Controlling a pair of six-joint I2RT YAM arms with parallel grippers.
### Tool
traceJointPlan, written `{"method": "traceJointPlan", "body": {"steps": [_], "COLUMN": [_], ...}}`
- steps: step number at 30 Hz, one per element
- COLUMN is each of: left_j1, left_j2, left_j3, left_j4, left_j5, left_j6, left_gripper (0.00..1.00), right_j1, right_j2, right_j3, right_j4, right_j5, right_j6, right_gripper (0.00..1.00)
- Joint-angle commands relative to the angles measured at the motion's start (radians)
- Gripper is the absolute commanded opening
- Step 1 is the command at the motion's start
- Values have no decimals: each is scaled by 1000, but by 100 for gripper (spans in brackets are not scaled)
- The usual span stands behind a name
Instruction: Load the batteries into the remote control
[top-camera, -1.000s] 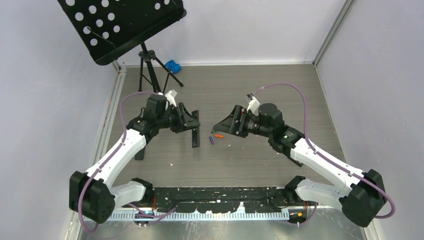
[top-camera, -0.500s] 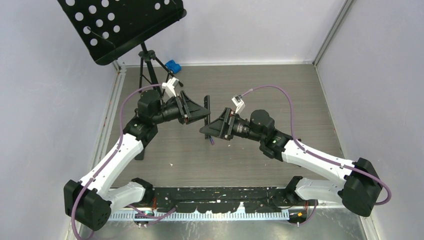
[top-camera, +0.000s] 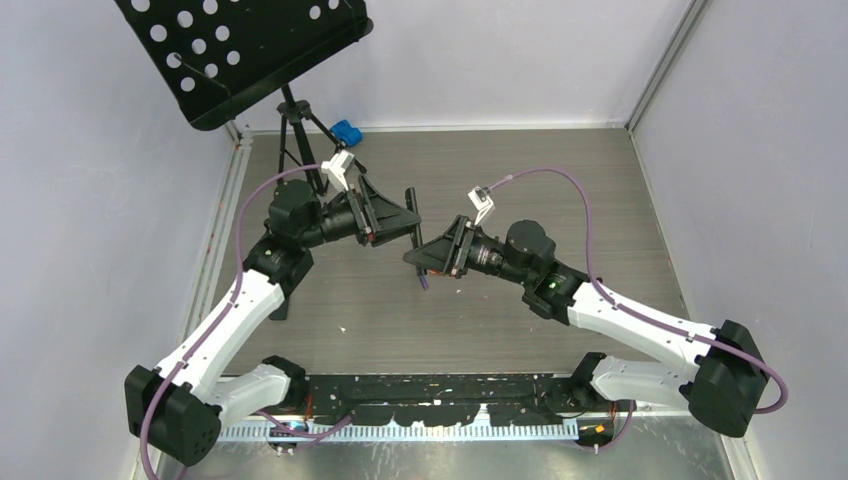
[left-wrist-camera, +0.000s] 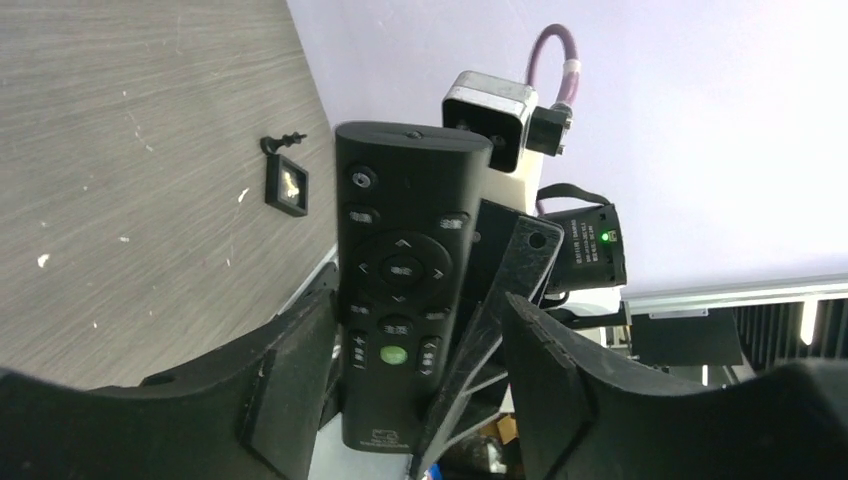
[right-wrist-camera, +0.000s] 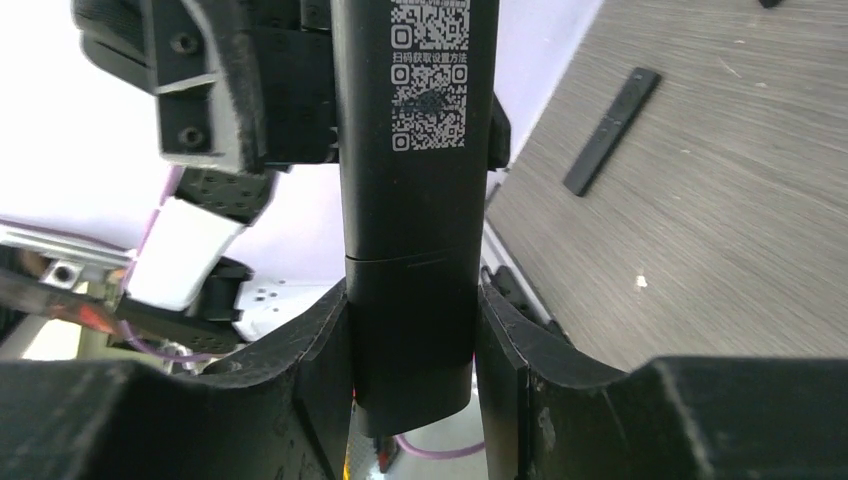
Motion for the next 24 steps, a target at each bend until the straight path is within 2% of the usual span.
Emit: {"method": "traceJointPlan", "body": {"steps": [1, 4, 7, 11, 13, 17, 24], "left_j1": [-3, -3, -3, -3, -3, -3, -3], "left_j2": [-23, -11, 17, 59, 66, 66, 48], "left_j3": [36, 54, 51, 45, 44, 44, 15], "left_j4": [-101, -214, -233, -241, -244, -289, -354], "left_j5": [-43, -112, -129, -127, -130, -158, -193], "left_j6": [122, 183, 183, 162, 155, 162, 174], "left_gripper": [69, 74, 75, 72, 69, 56, 34], "right_j1": [12, 42, 82, 156, 188, 225, 237], "right_j2": [-30, -23, 5, 85, 141, 222, 289], "right_j3": [106, 177, 251, 360, 421, 486, 520], "right_j4": [-222, -424, -564, -705, -784, -841, -839], "right_j5": [76, 170, 228, 323, 433, 596, 661], "right_j6": [-246, -438, -598, -772, -850, -907, -910], "right_gripper": [29, 28, 28, 27, 25, 22, 21]}}
